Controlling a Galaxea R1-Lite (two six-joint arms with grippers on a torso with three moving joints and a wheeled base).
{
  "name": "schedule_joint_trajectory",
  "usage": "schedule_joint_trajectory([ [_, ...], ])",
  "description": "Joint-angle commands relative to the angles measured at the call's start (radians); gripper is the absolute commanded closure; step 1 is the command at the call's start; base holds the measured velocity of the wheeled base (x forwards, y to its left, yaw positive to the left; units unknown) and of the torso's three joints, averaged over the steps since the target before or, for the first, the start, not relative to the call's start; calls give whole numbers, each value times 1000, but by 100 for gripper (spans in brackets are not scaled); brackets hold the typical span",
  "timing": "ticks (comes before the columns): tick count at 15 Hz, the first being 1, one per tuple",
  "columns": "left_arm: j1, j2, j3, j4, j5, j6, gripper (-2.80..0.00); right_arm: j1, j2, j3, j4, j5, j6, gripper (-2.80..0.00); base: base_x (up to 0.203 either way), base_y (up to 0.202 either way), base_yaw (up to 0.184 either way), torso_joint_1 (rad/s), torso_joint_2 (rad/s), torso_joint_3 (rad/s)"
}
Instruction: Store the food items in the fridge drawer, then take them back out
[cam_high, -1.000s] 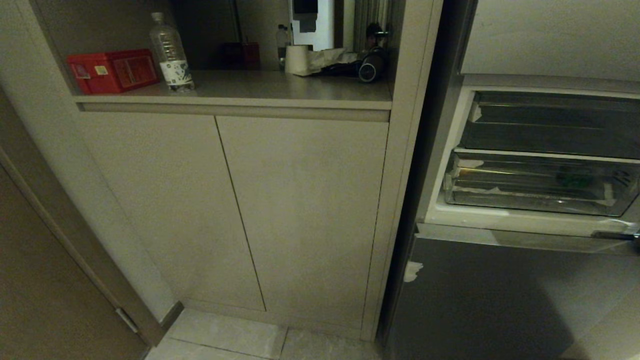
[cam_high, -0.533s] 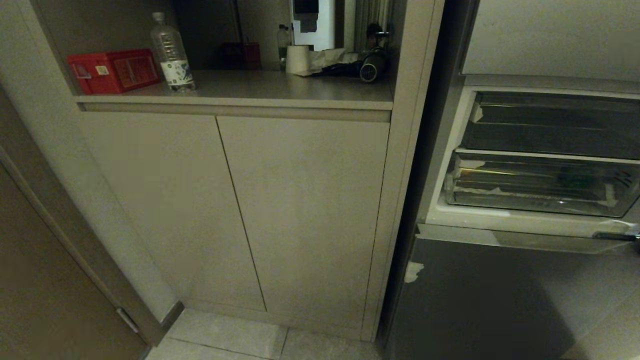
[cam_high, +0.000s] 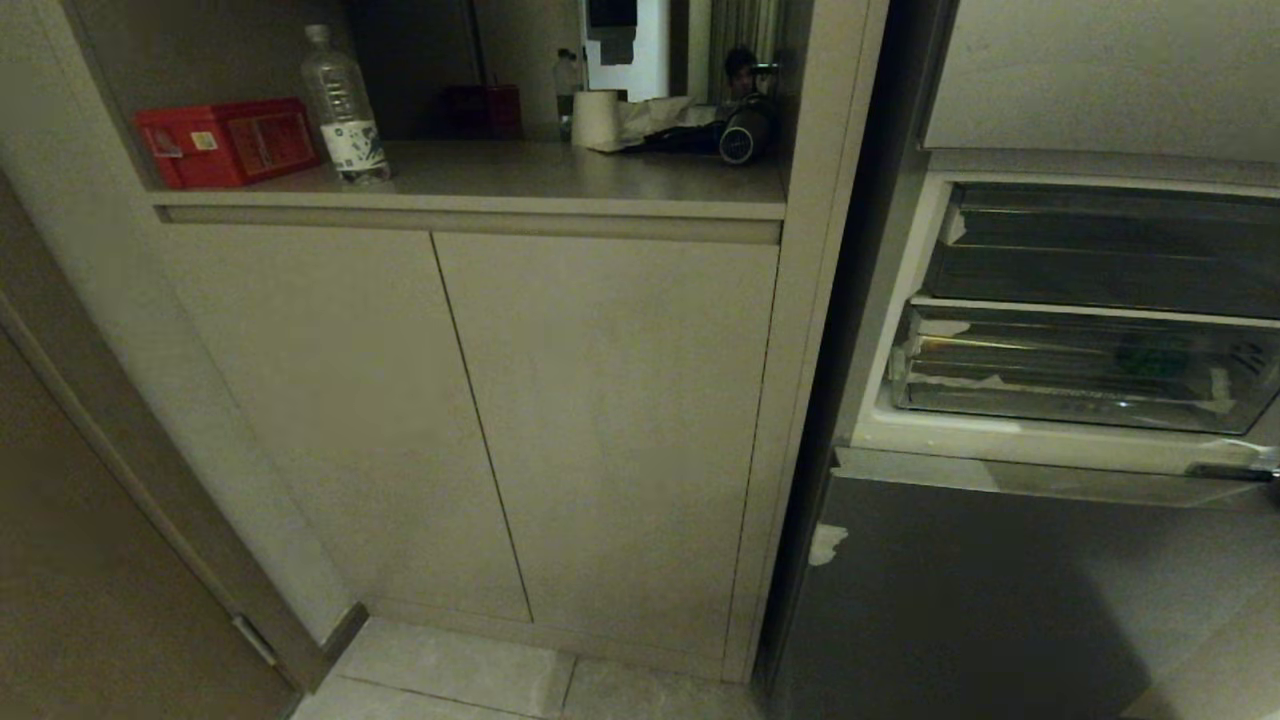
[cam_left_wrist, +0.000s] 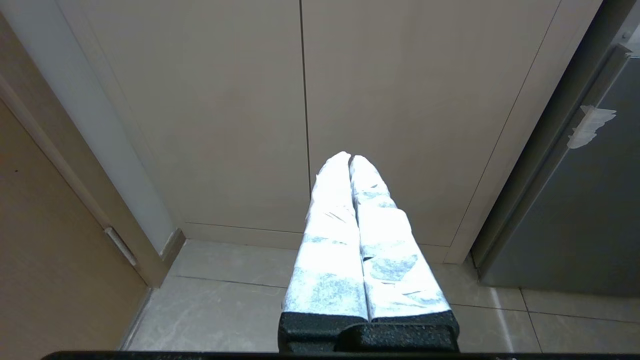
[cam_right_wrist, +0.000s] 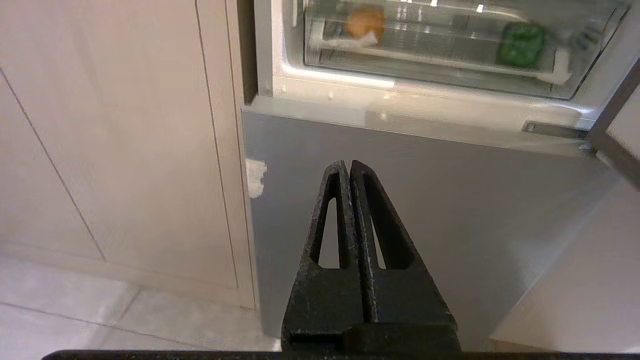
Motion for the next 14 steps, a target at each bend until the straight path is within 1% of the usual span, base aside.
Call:
schedule_joint_trajectory([
  [1,0,1,0,0,0,-1,0,0,145,-74,0,3,7,0,0,0,0,0,0,0],
  [2,0,1,0,0,0,-1,0,1,247,-118,-4,12,19,0,0,0,0,0,0,0],
  [4,0,1,0,0,0,-1,0,1,465,-205,-32,56,57,0,0,0,0,0,0,0],
  [6,0,1,0,0,0,-1,0,2,694,-281,-109,99,102,0,0,0,0,0,0,0],
  [9,0,1,0,0,0,-1,0,2,1020,-347,-289,134,141,0,0,0,0,0,0,0],
  [11,0,1,0,0,0,-1,0,2,1201,-362,-444,146,155,0,0,0,0,0,0,0],
  [13,0,1,0,0,0,-1,0,3,1314,-367,-580,153,165,0,0,0,0,0,0,0],
  [14,0,1,0,0,0,-1,0,3,1347,-370,-607,154,168,0,0,0,0,0,0,0],
])
